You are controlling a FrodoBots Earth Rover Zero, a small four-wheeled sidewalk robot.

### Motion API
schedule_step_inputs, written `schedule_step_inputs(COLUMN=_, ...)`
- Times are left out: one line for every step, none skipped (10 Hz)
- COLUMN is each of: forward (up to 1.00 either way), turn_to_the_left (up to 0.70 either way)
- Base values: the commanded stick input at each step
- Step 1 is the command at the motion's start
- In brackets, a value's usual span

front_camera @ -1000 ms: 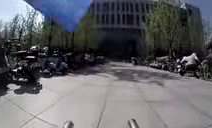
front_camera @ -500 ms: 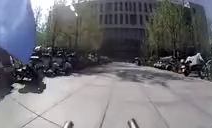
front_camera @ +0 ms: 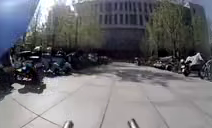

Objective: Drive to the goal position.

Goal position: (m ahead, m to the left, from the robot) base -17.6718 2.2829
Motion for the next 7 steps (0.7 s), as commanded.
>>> schedule_step_inputs(forward=1.0, turn_to_the_left=0.0)
schedule_step_inputs(forward=1.0, turn_to_the_left=0.0)
schedule_step_inputs(forward=1.0, turn_to_the_left=0.0)
schedule_step_inputs(forward=1.0, turn_to_the_left=0.0)
schedule_step_inputs(forward=1.0, turn_to_the_left=0.0)
schedule_step_inputs(forward=1.0, turn_to_the_left=0.0)
schedule_step_inputs(forward=1.0, turn_to_the_left=0.0)
